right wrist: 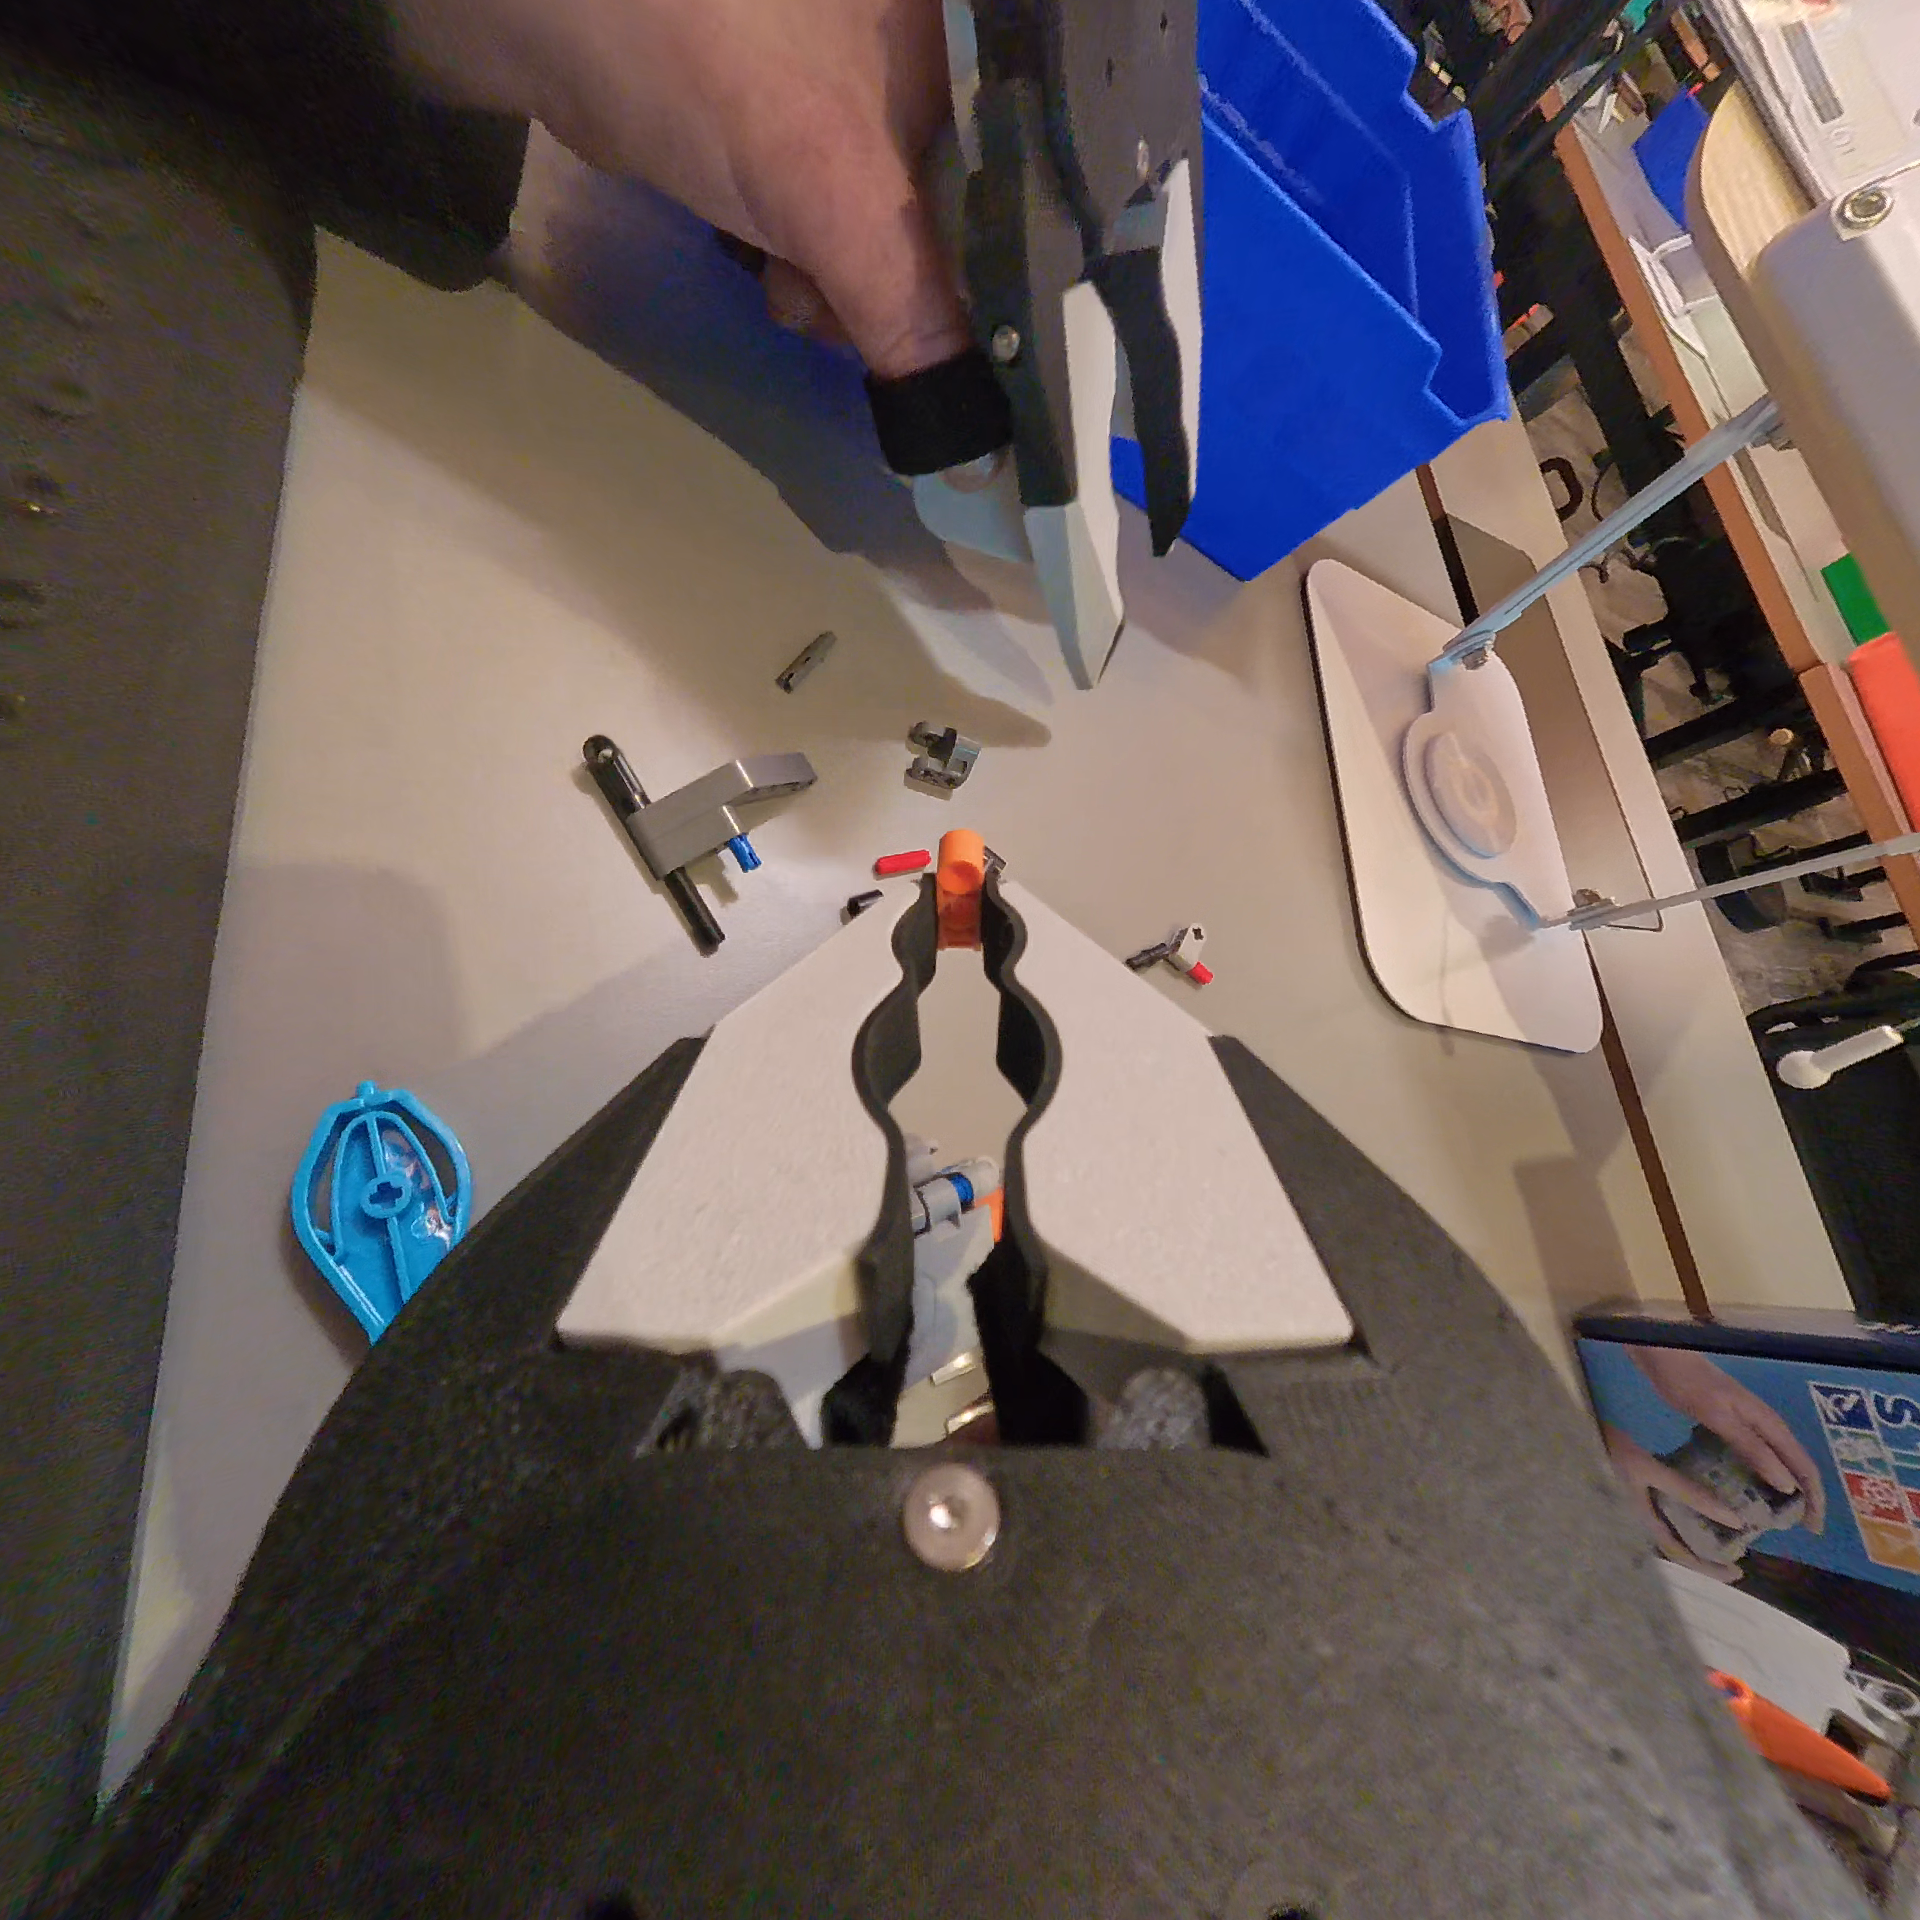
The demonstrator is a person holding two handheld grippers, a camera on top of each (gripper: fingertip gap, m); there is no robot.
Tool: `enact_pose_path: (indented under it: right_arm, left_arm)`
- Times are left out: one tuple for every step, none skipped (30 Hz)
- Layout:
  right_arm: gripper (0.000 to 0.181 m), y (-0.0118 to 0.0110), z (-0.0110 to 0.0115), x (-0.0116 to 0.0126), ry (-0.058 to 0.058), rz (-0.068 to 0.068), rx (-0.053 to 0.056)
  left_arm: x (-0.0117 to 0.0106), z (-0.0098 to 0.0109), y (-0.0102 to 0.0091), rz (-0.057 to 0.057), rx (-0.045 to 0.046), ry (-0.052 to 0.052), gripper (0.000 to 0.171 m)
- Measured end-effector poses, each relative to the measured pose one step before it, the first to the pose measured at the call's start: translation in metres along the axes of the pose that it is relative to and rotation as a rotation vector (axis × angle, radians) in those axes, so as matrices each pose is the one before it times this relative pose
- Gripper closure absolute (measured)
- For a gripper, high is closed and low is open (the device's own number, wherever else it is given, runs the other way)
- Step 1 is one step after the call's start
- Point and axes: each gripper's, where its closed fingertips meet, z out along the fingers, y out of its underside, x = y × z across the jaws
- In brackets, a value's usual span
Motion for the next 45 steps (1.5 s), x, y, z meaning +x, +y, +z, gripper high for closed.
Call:
enact_pose_path:
  right_arm:
    - [0.177,-0.00036,-0.00022,-0.00001,-0.0002,0.0001,0.0014]
    - [0.177,-0.00028,-0.00024,-0.00004,0.0006,-0.0003,0.0010]
    - [0.177,-0.00010,-0.00034,0.00029,0.0010,0.0001,0.0005]
    - [0.177,-0.00003,-0.00022,0.00031,0.0013,0.0007,0.0003]
    - [0.176,-0.00015,-0.00047,0.00042,0.0018,0.0008,0.0010]
    - [0.176,-0.00034,-0.00039,0.00050,0.0014,0.0014,0.0022]
    - [0.176,-0.00027,-0.00043,0.00034,0.0002,0.0021,0.0021]
    - [0.177,-0.00001,-0.00009,0.00025,-0.0002,0.0020,0.0009]
    - [0.177,0.00011,-0.00005,0.00011,0.0002,0.0008,0.0001]
    - [0.177,0.00003,-0.00001,0.00005,0.0003,-0.0001,-0.0002]
    - [0.177,0.00006,-0.00003,0.00000,-0.0001,-0.0001,-0.0004]
    - [0.176,0.00015,0.00008,0.00000,0.0000,0.0001,-0.0007]
    - [0.176,0.00022,-0.00002,0.00005,0.0003,0.0001,-0.0006]
    - [0.176,0.00010,-0.00004,0.00011,0.0002,0.0007,0.0002]
    - [0.176,0.00012,0.00002,0.00012,-0.0002,0.0017,0.0004]
    - [0.176,0.00011,0.00001,0.00022,-0.0005,0.0020,0.0003]
    - [0.177,0.00028,0.00017,0.00021,-0.0007,0.0022,0.0004]
    - [0.176,0.00044,0.00018,0.00012,-0.0008,0.0027,-0.0002]
    - [0.176,0.00055,0.00035,0.00018,-0.0008,0.0027,-0.0008]
    - [0.177,0.00061,0.00025,0.00014,-0.0009,0.0025,-0.0011]
    - [0.177,0.00057,0.00033,0.00021,-0.0007,0.0025,-0.0010]
    - [0.177,0.00046,0.00025,0.00000,-0.0009,0.0026,-0.0004]
    - [0.177,0.00031,0.00022,0.00021,-0.0010,0.0025,0.0000]
    - [0.177,0.00028,0.00025,0.00005,-0.0010,0.0025,0.0004]
    - [0.177,0.00022,0.00019,0.00006,-0.0013,0.0024,0.0003]
    - [0.177,0.00033,0.00022,0.00001,-0.0011,0.0018,-0.0004]
    - [0.177,0.00033,0.00015,0.00002,-0.0005,0.0010,-0.0007]
    - [0.177,0.00035,0.00023,-0.00005,-0.0004,0.0007,-0.0009]
    - [0.177,0.00027,0.00018,0.00000,-0.0003,0.0007,-0.0008]
    - [0.177,0.00027,0.00011,-0.00005,-0.0003,0.0006,-0.0006]
    - [0.177,0.00024,0.00004,0.00010,-0.0001,0.0006,-0.0005]
    - [0.177,0.00005,0.00005,0.00012,0.0002,0.0005,0.0000]
    - [0.177,0.00006,-0.00003,-0.00001,-0.0002,0.0007,0.0000]
    - [0.177,0.00020,-0.00009,0.00011,0.0000,0.0005,-0.0005]
    - [0.177,0.00001,-0.00009,0.00023,0.0008,0.0000,-0.0001]
    - [0.177,-0.00003,-0.00021,0.00010,0.0008,0.0001,0.0005]
    - [0.177,-0.00011,-0.00019,0.00009,0.0003,0.0006,0.0004]
    - [0.177,0.00014,-0.00007,0.00014,0.0002,0.0005,-0.0001]
    - [0.177,0.00006,-0.00003,0.00006,0.0003,-0.0002,-0.0004]
    - [0.177,0.00005,-0.00002,0.00005,0.0003,-0.0002,-0.0003]
    - [0.177,0.00007,-0.00003,0.00007,0.0002,0.0004,-0.0001]
    - [0.177,0.00017,-0.00008,0.00012,0.0002,0.0007,-0.0003]
    - [0.177,0.00010,0.00002,0.00020,0.0008,0.0005,-0.0004]
    - [0.177,0.00007,-0.00019,0.00020,0.0008,0.0006,0.0001]
    - [0.177,-0.00001,-0.00015,0.00014,0.0005,0.0010,0.0007]
  left_arm:
    - [0.00080,-0.00051,-0.00165,-0.0136,0.01119,0.0199,0.102]
    - [0.00358,0.00013,-0.00002,0.0018,0.00168,0.0265,0.101]
    - [0.00558,0.00054,0.00070,0.0125,-0.00320,0.0294,0.101]
    - [0.00656,0.00080,0.00104,0.0227,-0.00552,0.0298,0.100]
    - [0.00911,0.00061,0.00100,0.0356,-0.00671,0.0412,0.101]
    - [0.01124,0.00037,-0.00001,0.0410,-0.00168,0.0504,0.103]
    - [0.00919,0.00035,-0.00038,0.0341,-0.00096,0.0377,0.106]
    - [0.00788,0.00080,0.00131,0.0300,-0.01080,0.0311,0.108]
    - [0.00705,0.00120,0.00327,0.0312,-0.02097,0.0286,0.109]
    - [0.00372,-0.00058,-0.00038,0.0163,0.00478,0.0138,0.116]
    - [0.00287,-0.00065,0.00095,-0.0002,-0.00271,0.0161,0.115]
    - [0.00387,-0.00012,0.00202,-0.0028,-0.00767,0.0237,0.115]
    - [0.00193,-0.00024,0.00167,0.0024,-0.00183,0.0094,0.115]
    - [0.00046,-0.00050,0.00137,0.0035,0.00027,-0.0010,0.115]
    - [0.00277,-0.00008,0.00152,-0.0005,-0.00225,0.0150,0.114]
    - [0.00304,0.00005,0.00051,-0.0061,0.00182,0.0179,0.114]
    - [0.00124,0.00017,-0.00024,-0.0078,0.00486,0.0058,0.114]
    - [0.00117,0.00039,0.00036,-0.0045,-0.00065,0.0057,0.114]
    - [0.00214,0.00039,0.00051,-0.0014,-0.00218,0.0101,0.114]
    - [0.00221,0.00045,0.00046,-0.0004,-0.00195,0.0098,0.114]
    - [0.00247,0.00065,0.00108,0.0014,-0.00512,0.0108,0.115]
    - [0.00293,0.00062,0.00116,0.0032,-0.00533,0.0135,0.115]
    - [0.00261,0.00054,0.00098,0.0035,-0.00348,0.0118,0.116]
    - [0.00140,0.00011,0.00027,0.0025,0.00086,0.0037,0.115]
    - [0.00159,-0.00039,0.00030,-0.0035,-0.00017,0.0080,0.115]
    - [0.00199,-0.00056,0.00015,-0.0052,0.00128,0.0132,0.116]
    - [0.00148,-0.00029,-0.00016,-0.0052,0.00356,0.0104,0.116]
    - [0.00115,-0.00025,0.00000,-0.0037,0.00163,0.0062,0.116]
    - [0.00161,-0.00008,-0.00004,-0.0016,0.00063,0.0082,0.116]
    - [0.00285,-0.00021,-0.00132,0.0004,0.00806,0.0138,0.116]
    - [0.00217,-0.00037,-0.00137,-0.0001,0.00692,0.0093,0.116]
    - [0.00071,-0.00013,0.00010,0.0031,-0.00236,-0.0007,0.116]
    - [0.00046,-0.00010,0.00100,0.0061,-0.00700,-0.0025,0.116]
    - [0.00202,0.00000,0.00112,0.0030,-0.00676,0.0086,0.116]
    - [0.00242,0.00005,0.00101,0.0026,-0.00563,0.0105,0.116]
    - [0.00142,0.00018,0.00052,0.0054,-0.00340,0.0025,0.117]
    - [0.00151,0.00004,-0.00009,0.0042,-0.00094,0.0027,0.117]
    - [0.00286,0.00028,0.00001,0.0032,-0.00183,0.0118,0.117]
    - [0.00283,0.00055,0.00039,0.0034,-0.00309,0.0125,0.117]
    - [0.00172,0.00037,0.00013,0.0019,-0.00194,0.0063,0.117]
    - [0.00125,0.00016,0.00029,0.0013,-0.00224,0.0051,0.116]
    - [0.00139,0.00002,0.00057,0.0010,-0.00252,0.0069,0.116]
    - [0.00014,-0.00008,0.00027,0.0001,-0.00044,0.0007,0.116]
    - [-0.00049,-0.00020,0.00040,-0.0008,-0.00115,-0.0030,0.116]
    - [0.00038,-0.00054,0.00031,0.0005,-0.00040,0.0028,0.116]
